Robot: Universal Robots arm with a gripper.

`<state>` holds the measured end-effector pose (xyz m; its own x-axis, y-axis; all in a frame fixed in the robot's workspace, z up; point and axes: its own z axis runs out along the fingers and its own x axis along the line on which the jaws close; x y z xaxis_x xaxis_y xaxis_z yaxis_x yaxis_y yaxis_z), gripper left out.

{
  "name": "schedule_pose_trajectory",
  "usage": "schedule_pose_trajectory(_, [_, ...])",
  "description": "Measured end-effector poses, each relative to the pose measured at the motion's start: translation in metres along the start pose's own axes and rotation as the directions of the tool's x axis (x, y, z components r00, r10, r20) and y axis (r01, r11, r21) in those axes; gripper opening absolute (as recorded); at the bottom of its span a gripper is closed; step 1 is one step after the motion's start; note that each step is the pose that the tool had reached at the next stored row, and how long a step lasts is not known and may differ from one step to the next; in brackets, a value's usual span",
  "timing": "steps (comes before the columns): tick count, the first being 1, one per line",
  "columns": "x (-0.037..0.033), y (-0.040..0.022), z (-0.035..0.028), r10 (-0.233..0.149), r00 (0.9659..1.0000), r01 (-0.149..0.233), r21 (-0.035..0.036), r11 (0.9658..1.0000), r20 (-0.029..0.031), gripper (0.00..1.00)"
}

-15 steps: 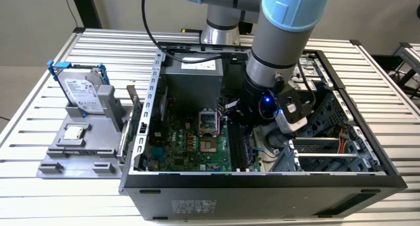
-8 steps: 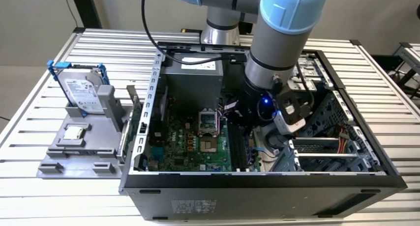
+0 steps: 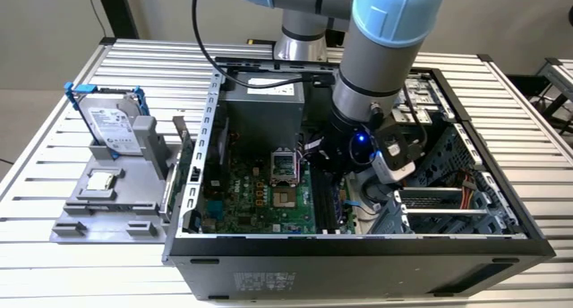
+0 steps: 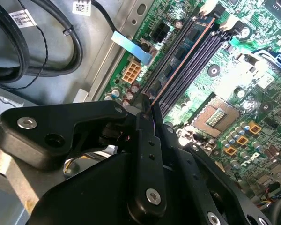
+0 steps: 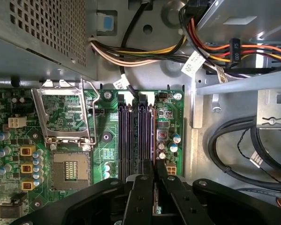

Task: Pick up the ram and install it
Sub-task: 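Insert the ram into the slot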

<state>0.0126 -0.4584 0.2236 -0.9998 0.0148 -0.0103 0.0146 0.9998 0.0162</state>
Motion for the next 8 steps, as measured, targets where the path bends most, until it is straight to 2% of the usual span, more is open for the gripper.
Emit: schedule_pose_trajectory(8, [0.0001,0.0000,0.0035,0.000,1.0000,0.000,-0.0002,1.0000,0.0000,0.00])
